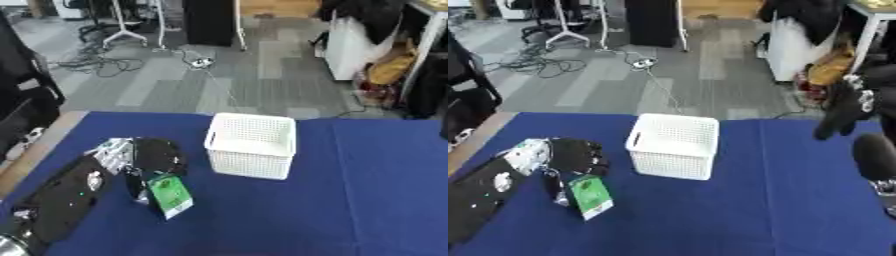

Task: Pick up objects on the table and place them in the box.

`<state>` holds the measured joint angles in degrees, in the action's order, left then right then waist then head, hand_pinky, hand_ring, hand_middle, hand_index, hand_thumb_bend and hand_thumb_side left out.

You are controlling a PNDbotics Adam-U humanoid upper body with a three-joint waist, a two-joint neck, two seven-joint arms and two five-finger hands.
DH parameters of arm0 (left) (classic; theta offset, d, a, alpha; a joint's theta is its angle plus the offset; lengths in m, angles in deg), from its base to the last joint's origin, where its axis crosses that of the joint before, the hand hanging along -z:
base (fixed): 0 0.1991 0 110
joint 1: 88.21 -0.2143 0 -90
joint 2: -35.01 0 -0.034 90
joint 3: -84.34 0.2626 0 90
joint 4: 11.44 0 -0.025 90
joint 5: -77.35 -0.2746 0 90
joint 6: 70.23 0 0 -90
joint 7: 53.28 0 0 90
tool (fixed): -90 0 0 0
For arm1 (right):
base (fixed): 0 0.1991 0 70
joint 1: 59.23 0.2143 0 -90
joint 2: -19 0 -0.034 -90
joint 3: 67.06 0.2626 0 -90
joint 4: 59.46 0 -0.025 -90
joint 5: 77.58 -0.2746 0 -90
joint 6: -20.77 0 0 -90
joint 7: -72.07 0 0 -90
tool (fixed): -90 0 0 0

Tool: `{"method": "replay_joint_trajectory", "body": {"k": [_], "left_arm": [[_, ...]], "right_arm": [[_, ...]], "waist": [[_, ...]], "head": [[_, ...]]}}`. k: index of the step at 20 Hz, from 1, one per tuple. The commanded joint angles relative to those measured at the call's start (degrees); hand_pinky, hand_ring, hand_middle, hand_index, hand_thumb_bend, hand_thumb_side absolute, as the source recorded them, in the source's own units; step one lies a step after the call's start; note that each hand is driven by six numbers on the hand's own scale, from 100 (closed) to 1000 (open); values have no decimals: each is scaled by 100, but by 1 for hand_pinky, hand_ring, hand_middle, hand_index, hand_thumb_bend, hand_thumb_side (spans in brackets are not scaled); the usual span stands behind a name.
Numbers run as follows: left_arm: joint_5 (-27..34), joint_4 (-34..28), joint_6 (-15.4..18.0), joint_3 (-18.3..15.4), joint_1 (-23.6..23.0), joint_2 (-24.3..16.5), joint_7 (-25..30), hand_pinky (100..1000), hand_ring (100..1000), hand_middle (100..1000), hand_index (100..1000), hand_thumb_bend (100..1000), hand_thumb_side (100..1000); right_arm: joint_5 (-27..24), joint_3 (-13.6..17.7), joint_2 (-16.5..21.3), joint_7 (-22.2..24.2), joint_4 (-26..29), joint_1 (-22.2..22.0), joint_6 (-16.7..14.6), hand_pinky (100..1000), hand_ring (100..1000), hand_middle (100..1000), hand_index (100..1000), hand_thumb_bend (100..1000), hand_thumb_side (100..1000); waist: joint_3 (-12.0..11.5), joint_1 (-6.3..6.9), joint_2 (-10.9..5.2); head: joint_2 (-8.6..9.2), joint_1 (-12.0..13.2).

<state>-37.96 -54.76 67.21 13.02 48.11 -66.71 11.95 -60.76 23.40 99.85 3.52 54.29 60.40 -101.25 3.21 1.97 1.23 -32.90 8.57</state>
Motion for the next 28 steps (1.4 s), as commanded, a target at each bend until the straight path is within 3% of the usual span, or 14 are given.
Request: {"method": "replay_joint_trajectory", "body": {"k": [1, 8, 16, 17, 18, 19, 20, 21, 22, 23, 24, 25, 28], "left_arm": [[-223, 159, 453, 100, 105, -26, -518, 798, 755, 821, 905, 460, 723], [-958, 543, 453, 253, 346, 90, -864, 794, 756, 821, 906, 462, 722], [-1809, 909, 453, 138, 527, 190, -1586, 783, 737, 801, 862, 447, 721], [-1875, 943, 453, 112, 533, 194, -1691, 746, 646, 707, 788, 371, 761], [-1906, 974, 453, 87, 532, 200, -1833, 737, 631, 691, 777, 358, 768], [-1910, 997, 453, 67, 530, 201, -2008, 632, 522, 557, 675, 244, 872], [-1907, 1015, 453, 56, 526, 192, -2179, 632, 522, 557, 675, 244, 872], [-1884, 1029, 453, 32, 521, 181, -2344, 443, 387, 422, 526, 136, 946], [-1844, 1034, 453, 11, 512, 162, -2489, 515, 439, 467, 582, 142, 947], [-1801, 1023, 453, -13, 505, 133, -2596, 271, 225, 268, 397, 149, 950], [-1729, 981, 453, -36, 493, 98, -2656, 351, 312, 348, 463, 140, 957], [-1646, 929, 453, -50, 485, 69, -2687, 149, 100, 151, 323, 160, 931], [-1051, 509, 453, -55, 451, -121, -2712, 107, 100, 111, 302, 165, 923]], "right_arm": [[-15, -2, -8, 9, 84, 133, 10, 214, 292, 235, 433, 237, 943], [-21, -7, -21, 17, 84, 135, 16, 214, 292, 235, 433, 237, 942], [-23, -6, -25, 16, 84, 132, 23, 214, 292, 235, 433, 236, 940], [-21, -6, -25, 15, 84, 131, 24, 214, 292, 235, 433, 236, 940], [-21, -6, -24, 14, 84, 129, 24, 214, 292, 235, 433, 236, 940], [-20, -5, -21, 13, 84, 127, 25, 214, 292, 234, 433, 236, 940], [-19, -5, -18, 11, 84, 125, 26, 214, 292, 234, 433, 236, 940], [-17, -4, -14, 10, 84, 122, 27, 214, 291, 234, 433, 236, 940], [-15, -3, -8, 10, 84, 119, 29, 214, 291, 234, 433, 236, 940], [-13, -2, -3, 9, 84, 115, 30, 214, 292, 234, 433, 236, 939], [-11, -1, 4, 8, 84, 112, 32, 214, 292, 234, 433, 236, 939], [-8, 0, 8, 7, 84, 109, 33, 214, 292, 234, 433, 236, 939], [2, 4, 34, 2, 84, 96, 37, 214, 292, 234, 433, 235, 939]], "waist": [[9, -15, -45], [16, -3, -44], [12, 2, -49], [10, 2, -50], [8, 3, -51], [4, 4, -52], [0, 6, -53], [-7, 6, -55], [-14, 7, -57], [-22, 8, -60], [-28, 9, -62], [-34, 10, -66], [-59, 20, -75]], "head": [[28, 20], [35, 44], [38, 41], [35, 37], [31, 34], [26, 28], [23, 23], [20, 15], [17, 8], [17, -1], [18, -8], [19, -17], [21, -46]]}}
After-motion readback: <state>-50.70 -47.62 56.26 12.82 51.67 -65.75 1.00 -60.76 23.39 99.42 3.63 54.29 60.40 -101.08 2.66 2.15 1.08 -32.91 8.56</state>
